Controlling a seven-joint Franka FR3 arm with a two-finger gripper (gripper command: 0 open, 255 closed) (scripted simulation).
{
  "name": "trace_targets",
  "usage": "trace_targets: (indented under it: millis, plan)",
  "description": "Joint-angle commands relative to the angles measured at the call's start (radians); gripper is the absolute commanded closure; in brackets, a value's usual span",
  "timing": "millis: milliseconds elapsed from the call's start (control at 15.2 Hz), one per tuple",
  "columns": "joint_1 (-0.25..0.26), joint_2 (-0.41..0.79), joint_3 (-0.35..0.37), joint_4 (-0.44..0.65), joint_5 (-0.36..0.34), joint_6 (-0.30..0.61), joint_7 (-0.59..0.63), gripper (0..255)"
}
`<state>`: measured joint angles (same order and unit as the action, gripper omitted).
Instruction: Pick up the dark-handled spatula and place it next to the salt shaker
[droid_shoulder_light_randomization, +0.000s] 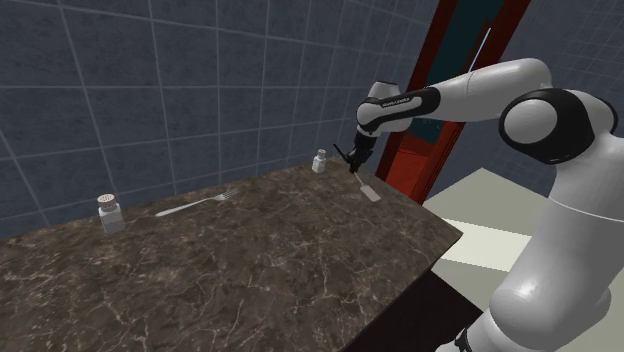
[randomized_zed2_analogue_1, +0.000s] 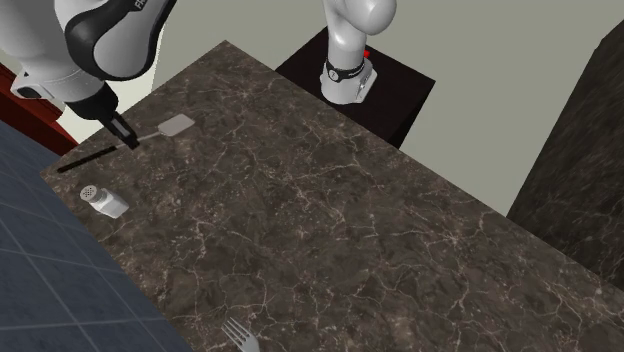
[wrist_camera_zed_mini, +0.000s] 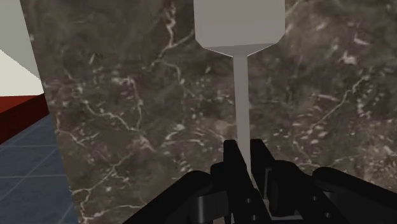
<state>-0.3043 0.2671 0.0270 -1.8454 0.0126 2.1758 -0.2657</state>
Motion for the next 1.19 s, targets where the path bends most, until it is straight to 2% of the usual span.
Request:
trace_targets:
  millis: [0, 264, 726, 792, 1122]
  plan:
    - [0.000, 0.008, 0.000, -0.018, 0.000, 0.027, 0.000, 255]
    - [0.000, 0.033, 0.000, -0.041, 0.000, 0.074, -0.001, 255]
    - [0.000, 0.033, 0.000, -0.041, 0.000, 0.074, -0.001, 255]
    - [0.000, 0.033, 0.000, -0.041, 0.000, 0.074, -0.001, 0]
    - [0.000, 0.033, 0.000, -0.041, 0.000, 0.074, -0.001, 0]
